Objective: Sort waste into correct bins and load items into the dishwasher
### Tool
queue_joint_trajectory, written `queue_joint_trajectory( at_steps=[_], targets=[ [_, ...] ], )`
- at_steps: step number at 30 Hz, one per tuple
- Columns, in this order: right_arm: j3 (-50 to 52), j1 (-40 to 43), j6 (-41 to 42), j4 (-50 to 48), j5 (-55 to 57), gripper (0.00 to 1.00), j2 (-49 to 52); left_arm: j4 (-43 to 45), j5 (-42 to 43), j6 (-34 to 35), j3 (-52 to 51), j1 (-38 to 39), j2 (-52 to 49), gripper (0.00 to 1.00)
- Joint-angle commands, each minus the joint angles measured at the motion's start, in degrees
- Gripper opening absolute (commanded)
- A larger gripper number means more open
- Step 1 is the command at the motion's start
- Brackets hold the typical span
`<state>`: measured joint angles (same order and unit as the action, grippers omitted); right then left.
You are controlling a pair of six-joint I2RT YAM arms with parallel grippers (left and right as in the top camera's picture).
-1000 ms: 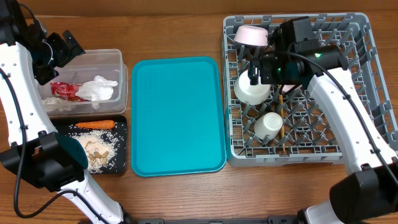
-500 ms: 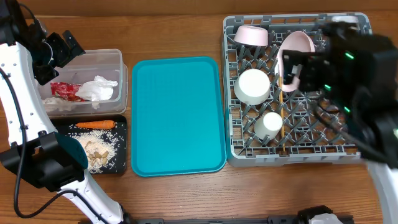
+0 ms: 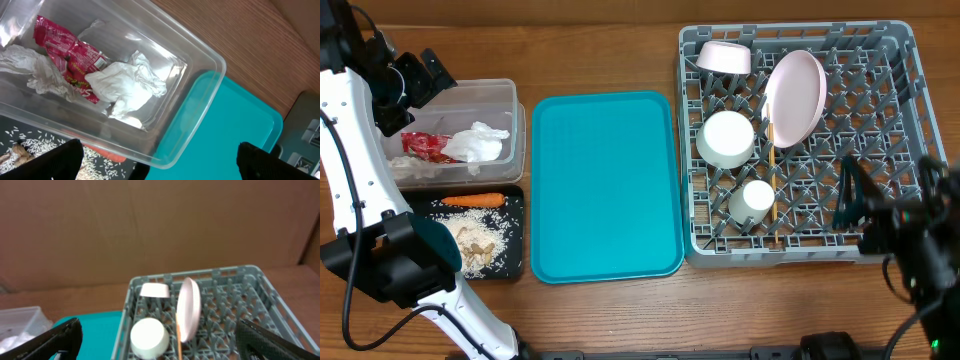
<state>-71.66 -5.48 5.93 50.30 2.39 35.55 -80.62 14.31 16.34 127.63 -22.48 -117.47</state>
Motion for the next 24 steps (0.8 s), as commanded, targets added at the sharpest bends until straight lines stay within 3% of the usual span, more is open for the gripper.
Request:
queue_joint_trajectory(
  at_steps=[1, 16, 24],
  targets=[
    [8.2, 2.0, -0.3, -3.7, 0.4, 1.0, -5.2, 0.1, 0.1, 0.0, 1.0, 0.4, 2.1, 1.0],
    [46.4, 4.2, 1.6, -34.4, -5.5, 1.0, -25.6, 0.1, 0.1, 0.0, 1.0, 0.4, 2.1, 1.0],
    [59.1, 5.0, 5.3, -41.6, -5.6, 1.0, -34.6, 0.1, 0.1, 0.0, 1.0, 0.4, 2.1, 1.0]
  ],
)
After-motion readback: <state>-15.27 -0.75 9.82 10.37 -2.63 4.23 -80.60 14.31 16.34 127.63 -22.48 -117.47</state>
